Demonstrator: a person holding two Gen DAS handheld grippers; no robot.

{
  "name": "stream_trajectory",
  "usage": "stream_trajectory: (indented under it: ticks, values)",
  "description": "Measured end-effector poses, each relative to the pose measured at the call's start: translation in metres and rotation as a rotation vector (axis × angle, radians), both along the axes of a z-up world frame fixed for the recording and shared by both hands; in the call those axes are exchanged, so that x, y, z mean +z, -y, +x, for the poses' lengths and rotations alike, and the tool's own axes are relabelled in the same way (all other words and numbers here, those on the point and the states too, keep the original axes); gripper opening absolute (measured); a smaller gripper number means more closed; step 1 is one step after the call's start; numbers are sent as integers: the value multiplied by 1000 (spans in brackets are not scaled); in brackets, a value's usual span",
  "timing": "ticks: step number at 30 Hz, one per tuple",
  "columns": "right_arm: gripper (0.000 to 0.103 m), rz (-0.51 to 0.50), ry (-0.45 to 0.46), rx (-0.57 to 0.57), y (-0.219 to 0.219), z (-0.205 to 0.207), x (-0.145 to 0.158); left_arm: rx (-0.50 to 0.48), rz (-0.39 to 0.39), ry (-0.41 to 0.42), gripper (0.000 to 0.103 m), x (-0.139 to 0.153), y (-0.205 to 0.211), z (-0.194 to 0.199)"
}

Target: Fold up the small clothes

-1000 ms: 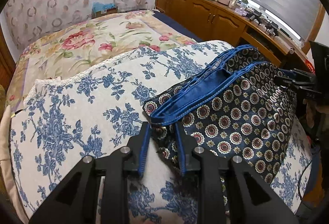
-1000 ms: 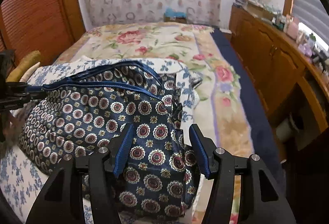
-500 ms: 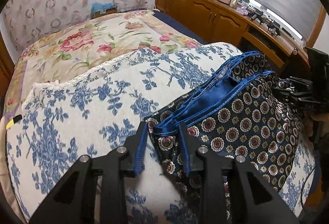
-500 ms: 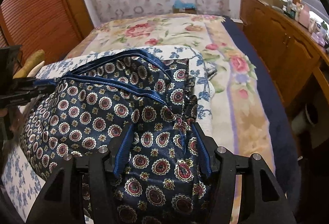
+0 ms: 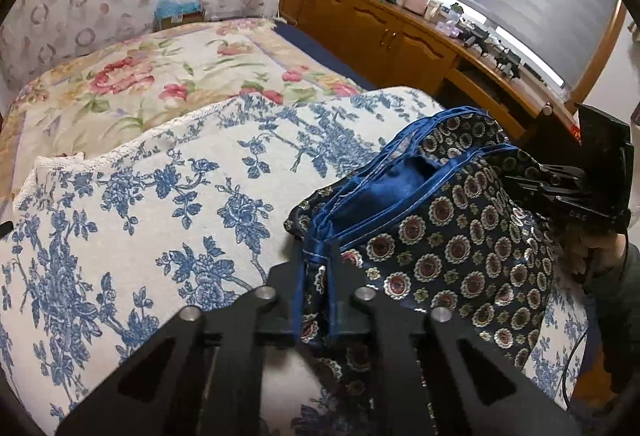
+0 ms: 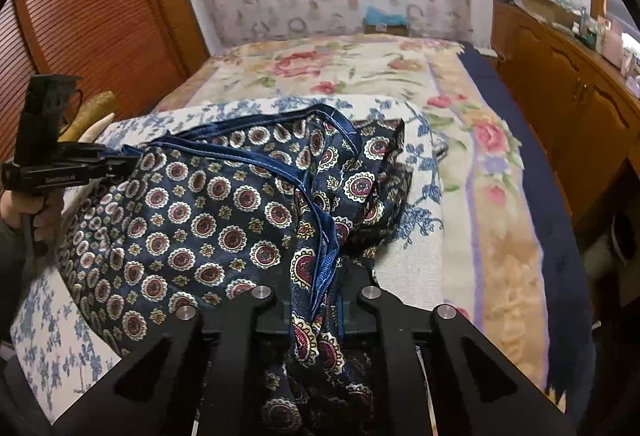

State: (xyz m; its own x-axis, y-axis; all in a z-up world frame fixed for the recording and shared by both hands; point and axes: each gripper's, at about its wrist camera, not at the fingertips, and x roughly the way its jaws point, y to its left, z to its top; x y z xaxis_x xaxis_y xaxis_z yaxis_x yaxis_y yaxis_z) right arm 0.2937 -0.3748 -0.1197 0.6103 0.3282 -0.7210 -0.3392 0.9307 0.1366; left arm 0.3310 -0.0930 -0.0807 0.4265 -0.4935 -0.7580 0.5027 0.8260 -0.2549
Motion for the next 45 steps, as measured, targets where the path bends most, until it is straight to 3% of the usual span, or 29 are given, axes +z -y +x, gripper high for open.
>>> stream_trajectory:
  ticks: [8, 16, 22, 26, 30, 36, 45]
  values:
    - [7, 24, 157, -15, -11, -22, 44, 35, -116, 163, 3, 58, -22, -41]
    - [7, 16, 244, 76, -53, -16, 78, 124, -122, 298, 3, 103, -65, -74]
    - [7, 15, 279, 202, -107, 5, 98, 236, -106, 376, 3, 125, -120, -100]
    - [7, -4, 311, 302, -158, 18, 113, 317, -137, 417, 3, 138, -162, -124]
    - [7, -20, 361, 401, -214, 29, 137, 414, -104, 486, 3, 150, -203, -148]
    - [7, -85, 409, 576, -313, 45, 160, 576, -73, 528, 3, 147, -264, -176]
    - [7, -243, 412, 836, -482, 63, 134, 780, -75, 427, 3, 81, -339, -214]
